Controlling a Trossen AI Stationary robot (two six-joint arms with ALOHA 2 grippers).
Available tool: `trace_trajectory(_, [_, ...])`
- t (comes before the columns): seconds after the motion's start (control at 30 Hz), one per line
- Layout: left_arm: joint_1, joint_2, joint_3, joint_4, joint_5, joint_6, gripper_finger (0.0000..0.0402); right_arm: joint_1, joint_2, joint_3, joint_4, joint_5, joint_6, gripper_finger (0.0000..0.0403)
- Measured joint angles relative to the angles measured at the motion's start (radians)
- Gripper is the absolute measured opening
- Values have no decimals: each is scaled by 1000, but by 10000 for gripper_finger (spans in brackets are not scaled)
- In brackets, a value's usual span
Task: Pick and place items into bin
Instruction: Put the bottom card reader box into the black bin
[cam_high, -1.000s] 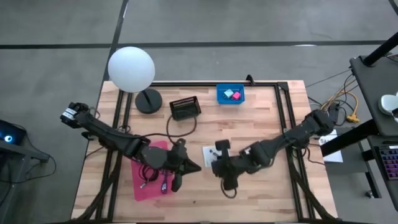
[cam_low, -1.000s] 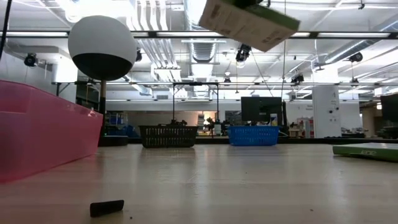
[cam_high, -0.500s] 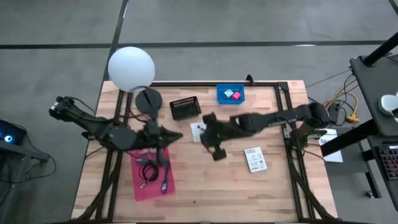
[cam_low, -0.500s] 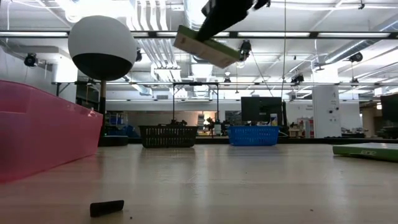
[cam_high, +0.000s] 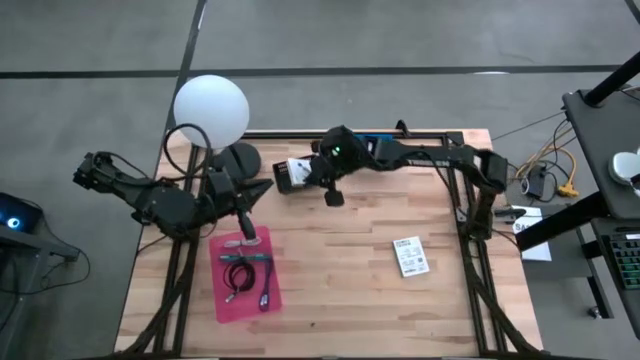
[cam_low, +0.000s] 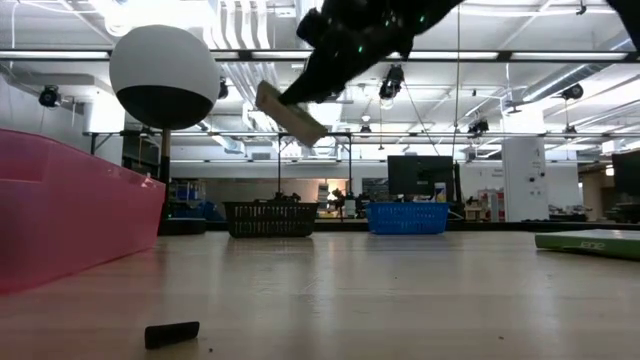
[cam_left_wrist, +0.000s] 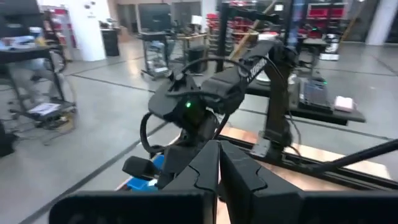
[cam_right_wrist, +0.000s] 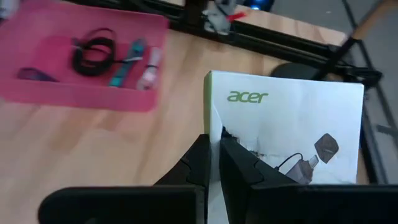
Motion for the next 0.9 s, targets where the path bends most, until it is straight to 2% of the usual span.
trace_trajectory(0.2, [0, -3, 0, 0, -50, 56, 0, -55, 84, 18, 81, -11, -86, 11])
trace_trajectory(0.33, [0, -1, 0, 0, -94, 71, 0, -69, 172, 60, 75, -15, -138, 11])
trace_trajectory(0.53, [0, -1, 0, 0, -101, 69, 0, -103, 293, 151, 53, -2, -131, 11])
trace_trajectory(0.9, [0, -1, 0, 0, -99, 68, 0, -133, 439, 408, -183, -8, -223, 11])
